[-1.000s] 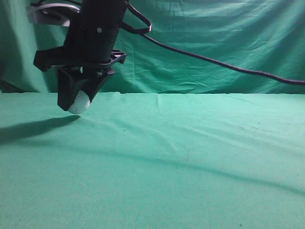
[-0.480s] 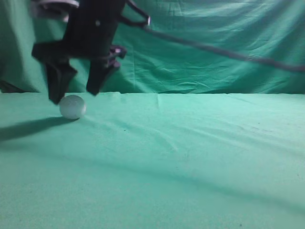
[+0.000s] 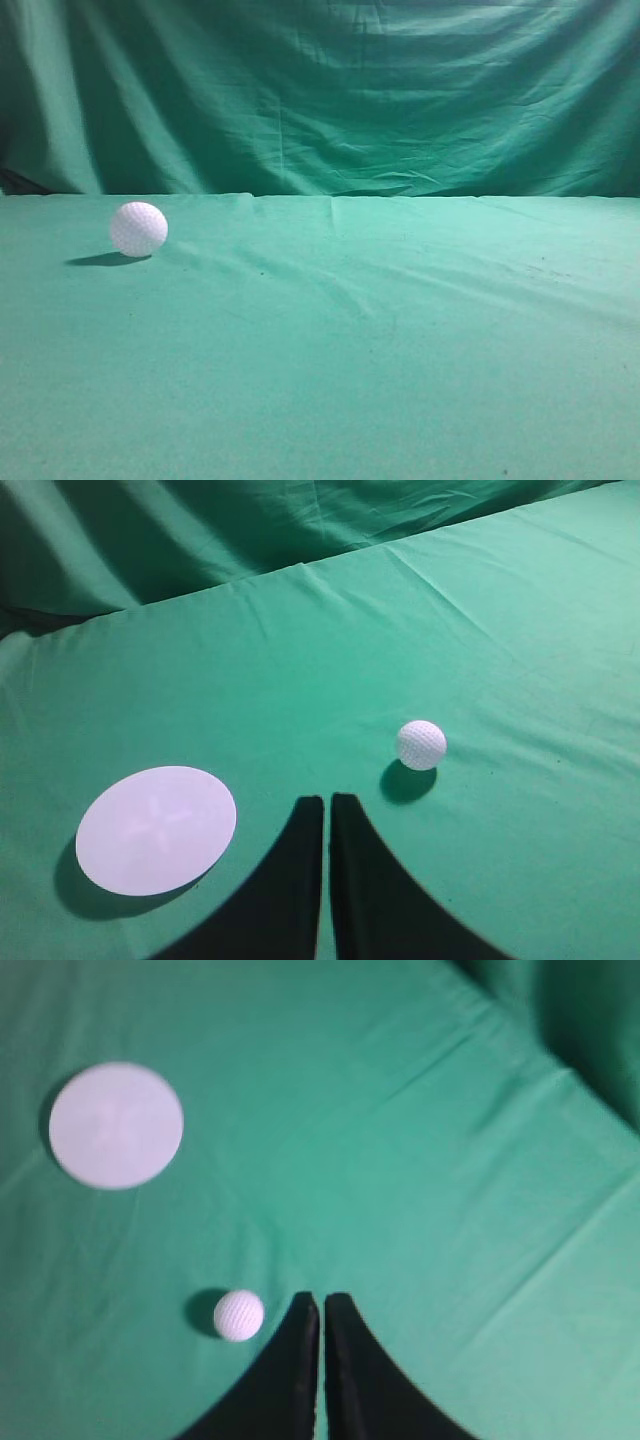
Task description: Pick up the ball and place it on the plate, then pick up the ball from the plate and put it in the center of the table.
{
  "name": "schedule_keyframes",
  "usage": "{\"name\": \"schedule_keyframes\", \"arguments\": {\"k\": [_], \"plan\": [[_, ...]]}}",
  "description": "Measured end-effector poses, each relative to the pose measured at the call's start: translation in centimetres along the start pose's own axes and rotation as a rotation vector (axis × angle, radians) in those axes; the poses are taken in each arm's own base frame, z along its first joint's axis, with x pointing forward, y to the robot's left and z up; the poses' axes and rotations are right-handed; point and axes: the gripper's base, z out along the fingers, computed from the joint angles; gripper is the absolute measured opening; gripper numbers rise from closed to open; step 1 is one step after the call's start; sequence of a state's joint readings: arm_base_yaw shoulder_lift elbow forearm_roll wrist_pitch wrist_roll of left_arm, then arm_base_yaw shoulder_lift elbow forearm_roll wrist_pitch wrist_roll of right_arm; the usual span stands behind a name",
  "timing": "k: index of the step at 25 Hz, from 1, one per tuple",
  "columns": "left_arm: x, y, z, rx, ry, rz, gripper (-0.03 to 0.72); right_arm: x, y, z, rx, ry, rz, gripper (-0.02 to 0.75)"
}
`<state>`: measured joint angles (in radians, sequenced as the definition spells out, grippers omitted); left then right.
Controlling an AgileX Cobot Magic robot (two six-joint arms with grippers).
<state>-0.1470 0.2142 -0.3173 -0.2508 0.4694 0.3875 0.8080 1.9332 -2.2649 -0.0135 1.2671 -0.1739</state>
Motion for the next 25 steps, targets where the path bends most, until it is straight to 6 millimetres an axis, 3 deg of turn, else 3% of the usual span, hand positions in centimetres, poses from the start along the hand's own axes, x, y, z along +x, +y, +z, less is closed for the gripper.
{"name": "schedule_keyframes", "arguments": {"k": [6,11,18,25], "plan": [[0.0,0.0,0.0,0.0,0.0,0.0,0.0,0.5,-0.4,-9.4,0.063,-0.154,0.101,0.0],[0.0,0.0,0.0,-0.001,0.0,0.002,0.0,4.2,0.2,-14.6,0.064,-0.167,0.115,0.0],[0.0,0.0,0.0,-0.001,0.0,0.002,0.0,11.5,1.5,-16.6,0.05,-0.059,0.129,0.0],[0.0,0.0,0.0,-0.001,0.0,0.002,0.0,18.9,2.9,-15.5,0.048,-0.14,0.15,0.0]]}}
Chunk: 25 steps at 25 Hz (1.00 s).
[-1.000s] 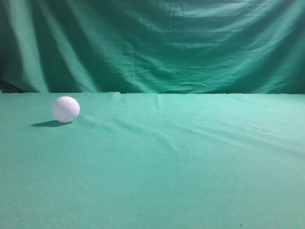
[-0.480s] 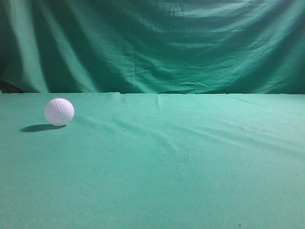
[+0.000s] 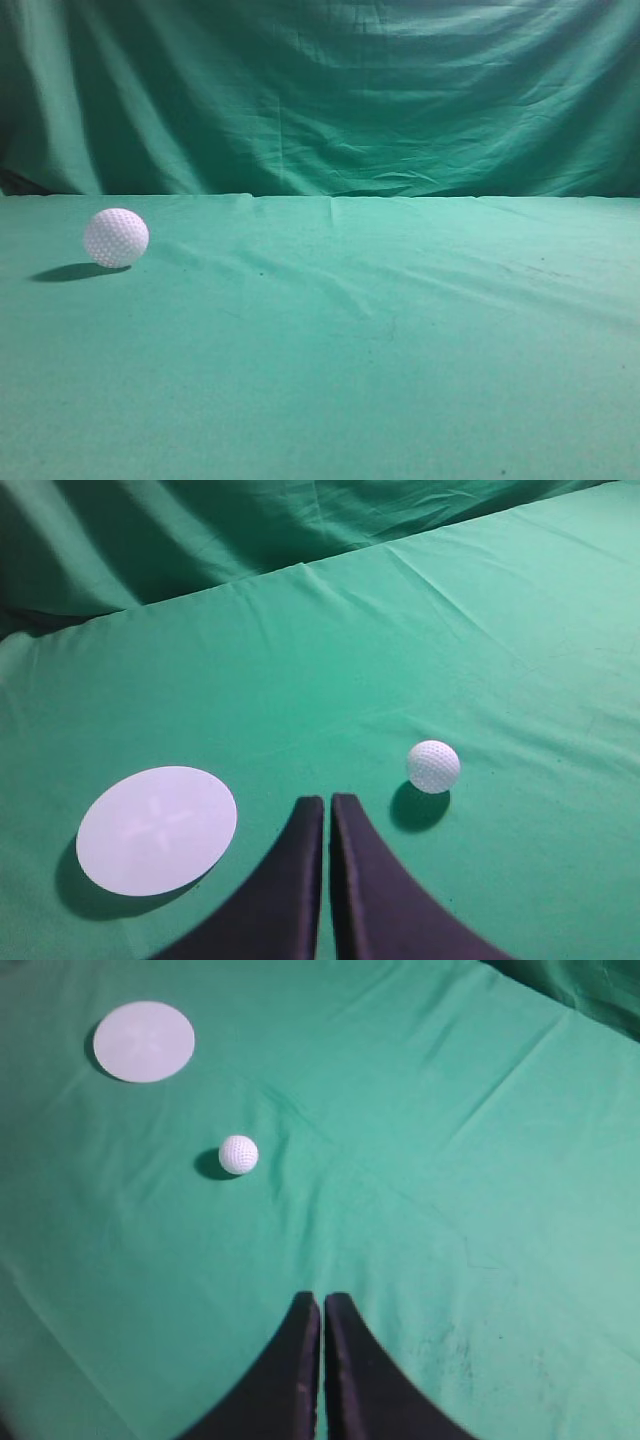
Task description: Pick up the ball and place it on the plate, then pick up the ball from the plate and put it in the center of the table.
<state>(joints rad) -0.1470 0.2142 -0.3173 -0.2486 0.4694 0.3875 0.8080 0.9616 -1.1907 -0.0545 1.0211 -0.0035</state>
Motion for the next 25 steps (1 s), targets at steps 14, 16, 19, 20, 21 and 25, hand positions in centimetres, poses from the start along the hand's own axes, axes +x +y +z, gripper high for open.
{"name": "schedule_keyframes", "arguments": {"k": [14,16,19,20,21,25], "plan": [[0.0,0.0,0.0,0.0,0.0,0.0,0.0,8.8,1.4,1.8,-0.126,-0.217,0.131,0.0],[0.0,0.0,0.0,0.0,0.0,0.0,0.0,8.8,1.5,1.8,-0.128,-0.218,0.133,0.0],[0.0,0.0,0.0,0.0,0.0,0.0,0.0,8.7,1.3,1.8,-0.109,-0.237,0.114,0.0],[0.0,0.0,0.0,0.0,0.0,0.0,0.0,8.6,1.2,1.7,-0.095,-0.255,0.1,0.0],[0.0,0.0,0.0,0.0,0.0,0.0,0.0,8.5,1.1,1.6,-0.081,-0.27,0.084,0.0],[0.0,0.0,0.0,0.0,0.0,0.0,0.0,8.4,0.5,0.9,-0.028,-0.34,0.055,0.0]]}}
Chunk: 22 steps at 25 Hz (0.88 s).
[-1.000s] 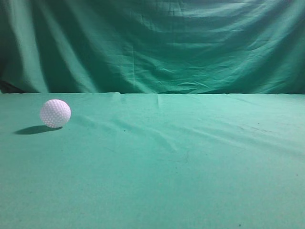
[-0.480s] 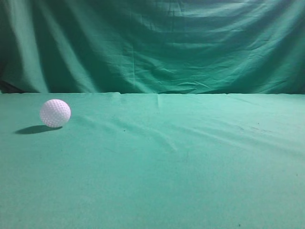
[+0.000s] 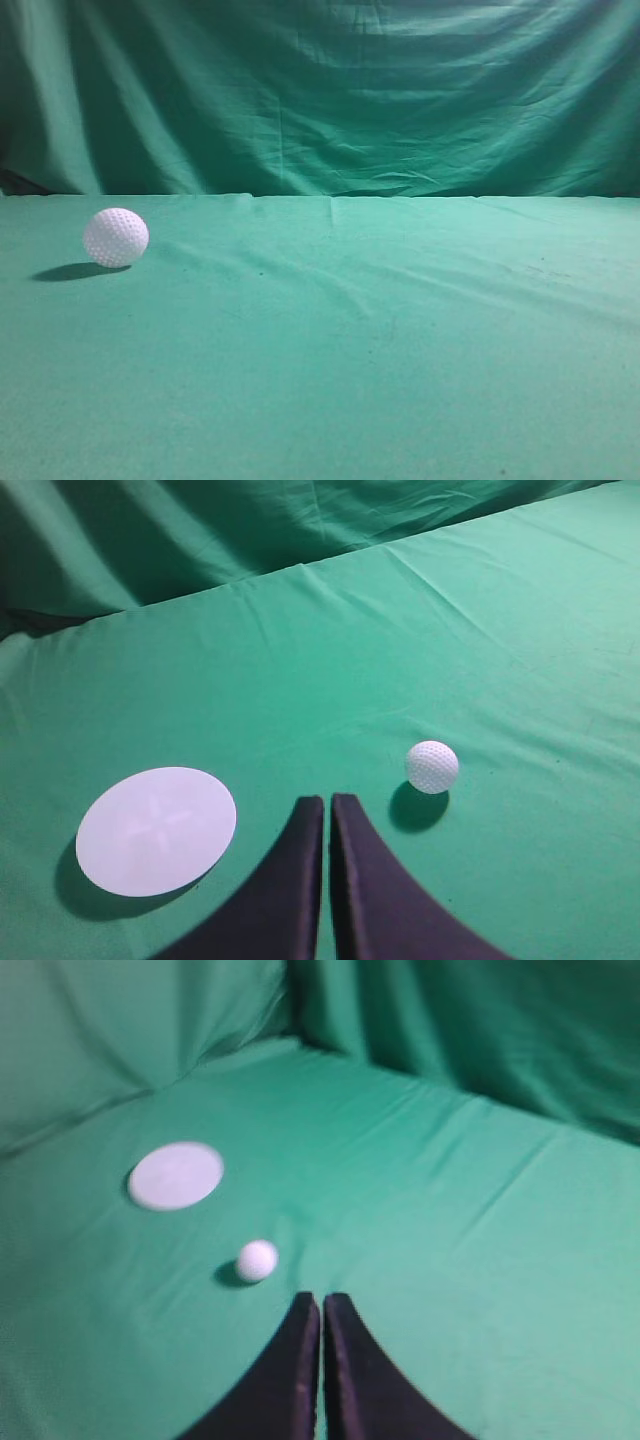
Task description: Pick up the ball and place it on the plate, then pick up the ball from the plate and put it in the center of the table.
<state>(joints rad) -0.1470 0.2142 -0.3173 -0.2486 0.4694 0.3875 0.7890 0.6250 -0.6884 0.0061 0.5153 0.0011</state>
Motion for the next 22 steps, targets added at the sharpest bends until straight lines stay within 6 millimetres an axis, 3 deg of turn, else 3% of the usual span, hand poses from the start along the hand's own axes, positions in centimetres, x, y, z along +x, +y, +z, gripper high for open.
{"name": "schedule_keyframes", "arguments": {"k": [4,10,16,22], "plan": [[0.0,0.0,0.0,0.0,0.0,0.0,0.0,1.2,-1.6,-0.5,0.13,-0.073,0.071,0.0],[0.0,0.0,0.0,0.0,0.0,0.0,0.0,7.5,-3.5,-1.4,0.374,-0.133,0.154,0.0],[0.0,0.0,0.0,0.0,0.0,0.0,0.0,13.2,-3.5,-2.3,0.534,-0.194,0.169,0.0],[0.0,0.0,0.0,0.0,0.0,0.0,0.0,17.0,-3.2,-1.8,0.586,-0.215,0.177,0.0]]}}
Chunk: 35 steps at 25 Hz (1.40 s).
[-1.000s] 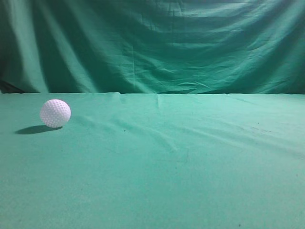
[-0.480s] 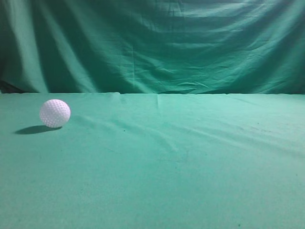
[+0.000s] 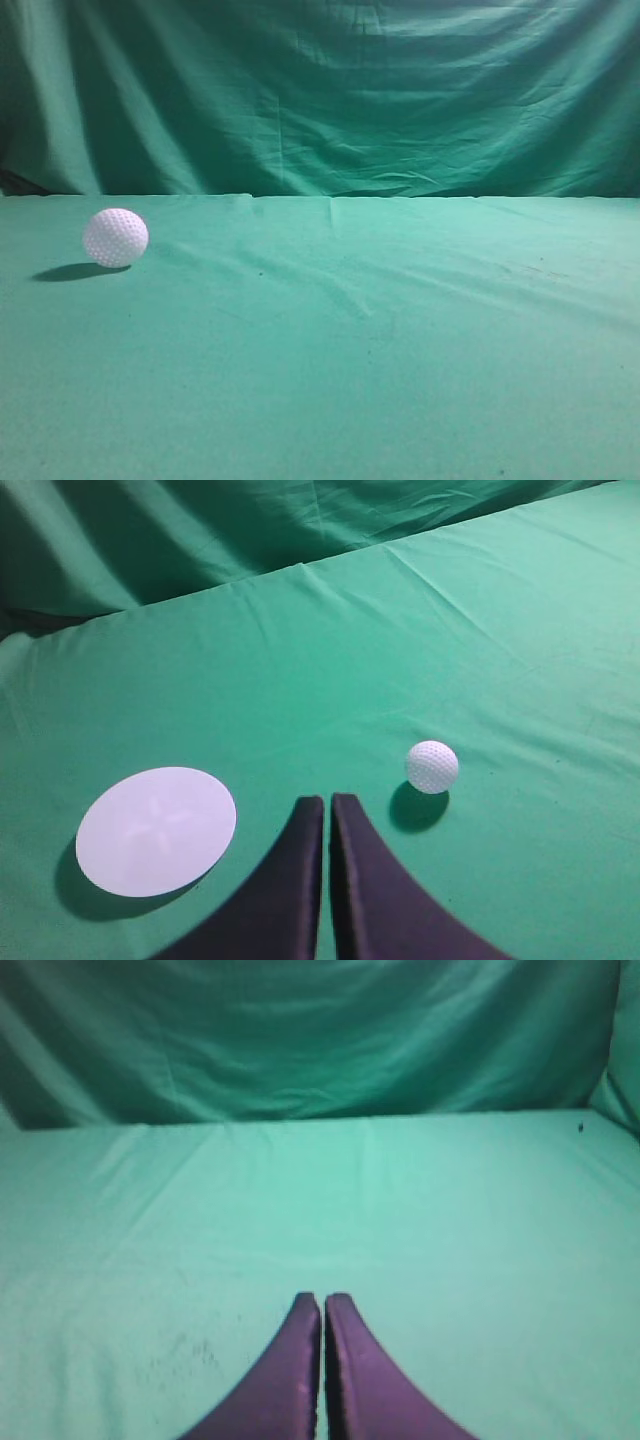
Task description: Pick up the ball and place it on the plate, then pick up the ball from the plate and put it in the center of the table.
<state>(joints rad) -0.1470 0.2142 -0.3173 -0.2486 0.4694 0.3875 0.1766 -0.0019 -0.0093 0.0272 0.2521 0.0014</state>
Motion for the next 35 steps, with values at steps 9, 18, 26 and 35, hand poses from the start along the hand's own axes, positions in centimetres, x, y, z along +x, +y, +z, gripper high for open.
{"name": "schedule_keyframes", "arguments": {"k": [9,18,26,35], "plan": [[0.0,0.0,0.0,0.0,0.0,0.0,0.0,2.1,-0.1,0.2,0.007,0.136,0.002,0.0],[0.0,0.0,0.0,0.0,0.0,0.0,0.0,2.4,-0.1,0.1,0.008,0.162,-0.004,0.0],[0.0,0.0,0.0,0.0,0.0,0.0,0.0,2.4,-0.1,0.1,0.008,0.164,-0.003,0.0],[0.0,0.0,0.0,0.0,0.0,0.0,0.0,2.4,-0.1,0.1,0.008,0.164,-0.003,0.0]]}}
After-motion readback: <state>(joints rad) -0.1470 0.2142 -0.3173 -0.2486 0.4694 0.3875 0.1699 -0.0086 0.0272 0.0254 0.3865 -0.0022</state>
